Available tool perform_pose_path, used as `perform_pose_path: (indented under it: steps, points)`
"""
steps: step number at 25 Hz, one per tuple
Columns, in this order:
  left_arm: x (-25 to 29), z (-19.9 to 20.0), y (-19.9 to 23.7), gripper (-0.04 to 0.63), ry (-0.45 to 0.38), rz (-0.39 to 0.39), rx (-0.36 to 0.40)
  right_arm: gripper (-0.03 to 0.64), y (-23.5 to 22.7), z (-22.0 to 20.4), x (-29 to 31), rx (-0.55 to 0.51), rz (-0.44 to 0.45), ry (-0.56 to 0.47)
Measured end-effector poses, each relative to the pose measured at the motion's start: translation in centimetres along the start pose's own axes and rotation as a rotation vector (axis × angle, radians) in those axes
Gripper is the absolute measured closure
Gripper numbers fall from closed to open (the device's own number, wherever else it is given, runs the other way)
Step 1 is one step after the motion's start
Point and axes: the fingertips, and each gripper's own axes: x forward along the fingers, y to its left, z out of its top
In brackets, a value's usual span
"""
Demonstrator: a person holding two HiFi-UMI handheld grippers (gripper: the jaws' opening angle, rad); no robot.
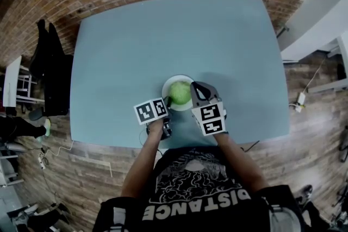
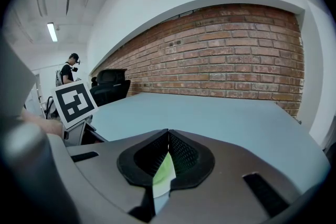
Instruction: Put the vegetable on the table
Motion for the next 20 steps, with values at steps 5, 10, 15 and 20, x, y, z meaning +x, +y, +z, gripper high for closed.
perform_pose_path:
  steps: [5, 10, 15, 20]
  points:
    - [0.0, -0.2, -0.3, 0.515, 0.023, 0.044, 0.128, 0.607, -0.2, -0.1, -0.2, 0.000, -0.004, 0.001]
    - [-0.2, 0.5, -0.4, 0.497, 0.008, 0.139, 0.333, 0.607, -0.2, 0.0, -0.3, -0.004, -0.009, 0.003]
    - [-0.5, 1.3, 0.0, 0.497, -0.022, 0.151, 0.330, 0.607, -0.3, 0.0, -0.5, 0.000, -0.016, 0.000]
    - [-1.2, 1.8, -0.3, 0.499, -0.035, 0.129, 0.325, 0.607, 0.3, 0.3, -0.7, 0.001, -0.020, -0.008]
